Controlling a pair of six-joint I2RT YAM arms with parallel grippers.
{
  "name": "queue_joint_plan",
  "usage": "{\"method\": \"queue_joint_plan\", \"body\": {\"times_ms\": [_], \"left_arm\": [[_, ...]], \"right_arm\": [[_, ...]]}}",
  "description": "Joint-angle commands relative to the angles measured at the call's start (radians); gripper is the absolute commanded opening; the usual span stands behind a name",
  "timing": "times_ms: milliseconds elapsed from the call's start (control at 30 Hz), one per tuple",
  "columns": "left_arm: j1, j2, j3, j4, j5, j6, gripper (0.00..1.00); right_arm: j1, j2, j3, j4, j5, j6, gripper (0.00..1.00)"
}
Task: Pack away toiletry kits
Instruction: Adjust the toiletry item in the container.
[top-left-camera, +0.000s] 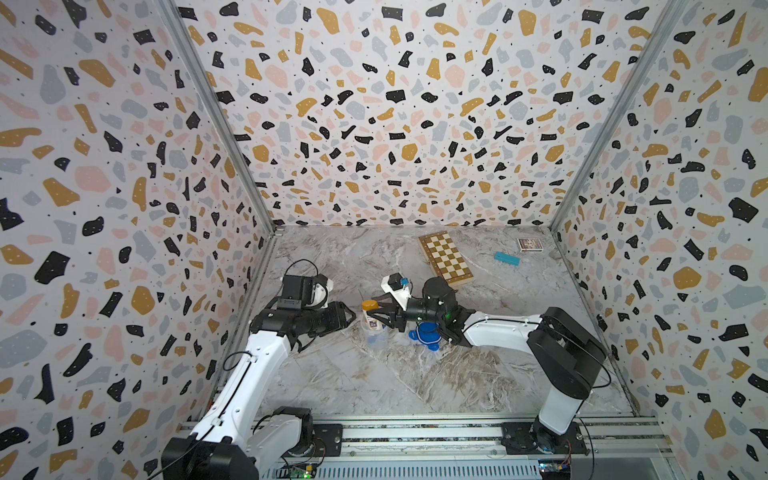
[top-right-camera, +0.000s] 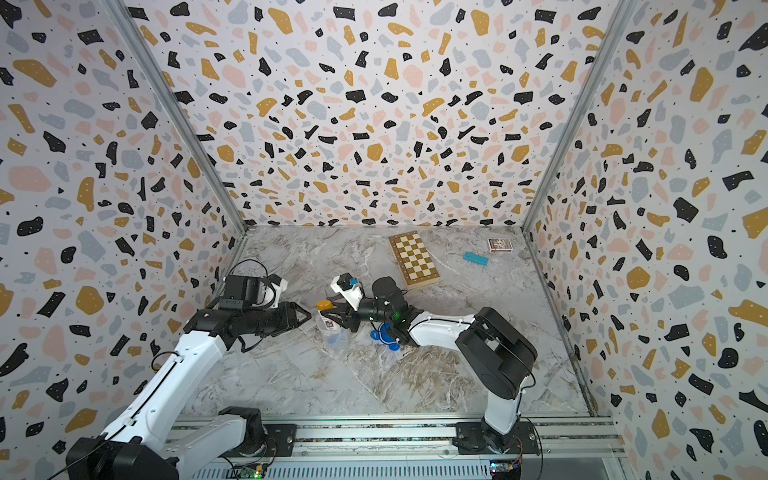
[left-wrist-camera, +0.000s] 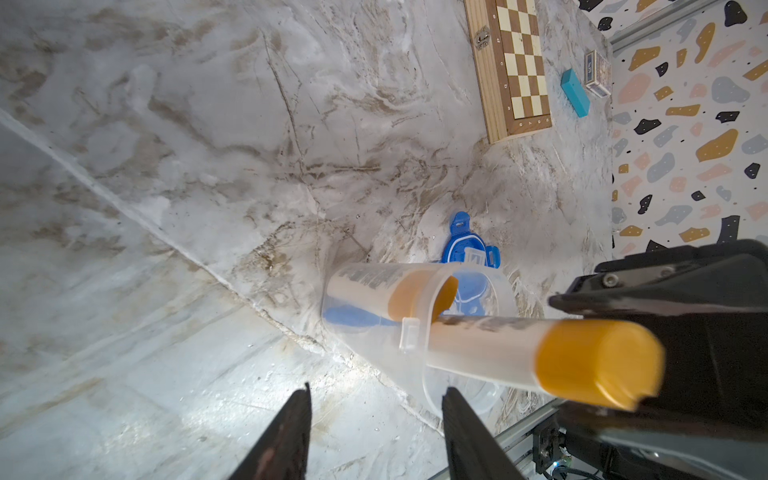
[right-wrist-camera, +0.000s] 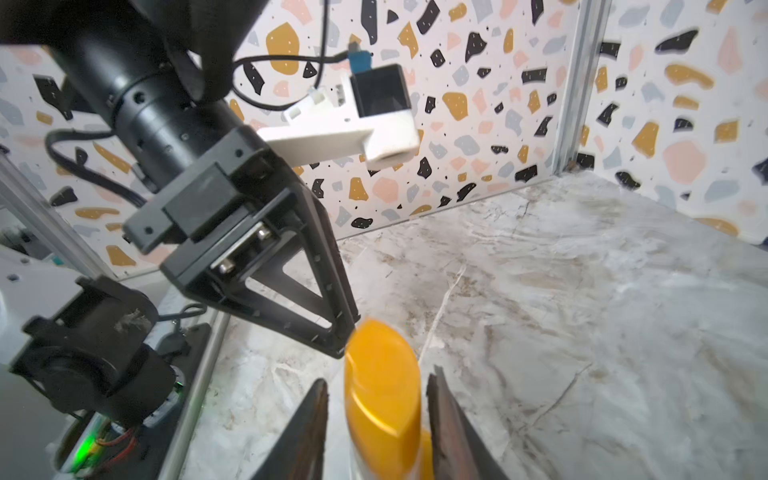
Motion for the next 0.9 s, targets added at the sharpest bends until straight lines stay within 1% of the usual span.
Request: {"method": "queue_joint_plan", "body": {"times_ms": [0, 67, 167, 200, 333, 367, 433, 600, 733, 867], "left_arm": [[0.002, 0.001, -0.005, 0.023, 0.000, 0.000, 0.51], [0.002, 0.006, -0.003, 0.024, 0.002, 0.000, 0.51], [0.002, 0.007, -0.002, 0.024, 0.000, 0.002, 0.51], [0.002, 0.006, -0.001, 0.026, -0.001, 0.002, 0.51], [0.002, 0.008, 0.000, 0.026, -0.002, 0.002, 0.51], [0.002, 0.007, 0.000, 0.026, -0.002, 0.001, 0.51], [0.002, 0.007, -0.001, 0.025, -0.002, 0.000, 0.51], [0.002, 0.012, 0.003, 0.027, -0.002, 0.000, 0.51], [0.002, 0.009, 0.001, 0.027, 0.000, -0.003, 0.51], [0.002, 0.005, -0.004, 0.031, 0.006, -0.006, 0.51]], "right_arm": [[0.008, -0.047, -0.002, 0.025, 0.012, 0.000, 0.53], [0.007, -0.052, 0.007, -0.008, 0.004, -0.016, 0.56], [0.008, -0.072, 0.021, -0.059, 0.013, -0.047, 0.55], [0.008, -0.079, 0.032, -0.081, 0.023, -0.057, 0.52], [0.009, -0.092, 0.126, -0.301, 0.069, -0.117, 0.25], [0.014, -0.096, 0.135, -0.336, 0.081, -0.136, 0.20], [0.027, -0.108, 0.135, -0.385, 0.099, -0.168, 0.13], [0.046, -0.126, 0.132, -0.443, 0.091, -0.206, 0.00], [0.052, -0.104, 0.158, -0.515, 0.052, -0.227, 0.00], [0.058, -0.071, 0.180, -0.582, 0.048, -0.217, 0.00]]}}
